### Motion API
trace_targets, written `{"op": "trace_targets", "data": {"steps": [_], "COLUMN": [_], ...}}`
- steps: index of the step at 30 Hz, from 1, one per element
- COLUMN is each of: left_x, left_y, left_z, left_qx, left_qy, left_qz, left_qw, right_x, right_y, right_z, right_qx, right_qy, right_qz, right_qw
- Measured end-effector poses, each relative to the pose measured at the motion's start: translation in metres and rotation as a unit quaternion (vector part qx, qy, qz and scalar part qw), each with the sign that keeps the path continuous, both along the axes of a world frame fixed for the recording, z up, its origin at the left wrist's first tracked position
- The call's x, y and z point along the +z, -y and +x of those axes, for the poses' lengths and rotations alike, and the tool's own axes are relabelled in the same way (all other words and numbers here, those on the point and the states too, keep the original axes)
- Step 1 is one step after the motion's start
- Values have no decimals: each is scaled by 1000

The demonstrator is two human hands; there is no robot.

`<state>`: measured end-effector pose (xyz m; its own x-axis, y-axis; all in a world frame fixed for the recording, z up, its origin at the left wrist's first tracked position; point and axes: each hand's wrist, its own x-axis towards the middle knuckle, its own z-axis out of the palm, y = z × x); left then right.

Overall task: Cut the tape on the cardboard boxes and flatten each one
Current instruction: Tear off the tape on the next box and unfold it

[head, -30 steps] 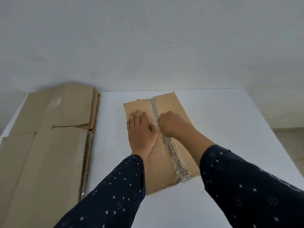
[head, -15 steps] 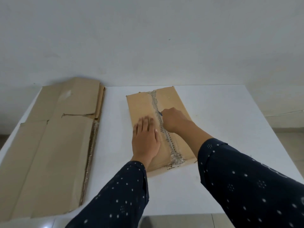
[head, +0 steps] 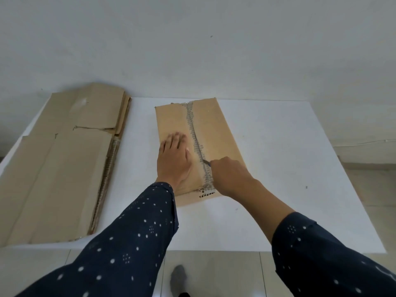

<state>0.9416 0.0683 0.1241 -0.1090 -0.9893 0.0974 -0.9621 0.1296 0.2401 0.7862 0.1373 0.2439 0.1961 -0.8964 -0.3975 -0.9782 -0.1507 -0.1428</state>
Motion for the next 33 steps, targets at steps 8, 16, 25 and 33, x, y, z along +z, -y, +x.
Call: {"op": "trace_targets", "data": {"steps": [8, 16, 25, 33], "left_x": [-4, -1, 7, 3], "left_y": [0, 1, -21, -19], "left_z": [0, 1, -14, -13], "left_qx": [-4, -6, 65, 61], "left_qy": [1, 3, -40, -47], "left_qz": [-19, -11, 22, 14], "left_qw": [1000, 1000, 997, 997], "right_x": [15, 19, 6, -13], "right_y": [-18, -31, -51, -55], "right_z": [-9, -31, -58, -50], "right_qx": [15, 17, -30, -19], "right_qy": [-5, -6, 27, 39], "right_qz": [54, 77, -37, -82], "right_qw": [998, 997, 999, 996]}}
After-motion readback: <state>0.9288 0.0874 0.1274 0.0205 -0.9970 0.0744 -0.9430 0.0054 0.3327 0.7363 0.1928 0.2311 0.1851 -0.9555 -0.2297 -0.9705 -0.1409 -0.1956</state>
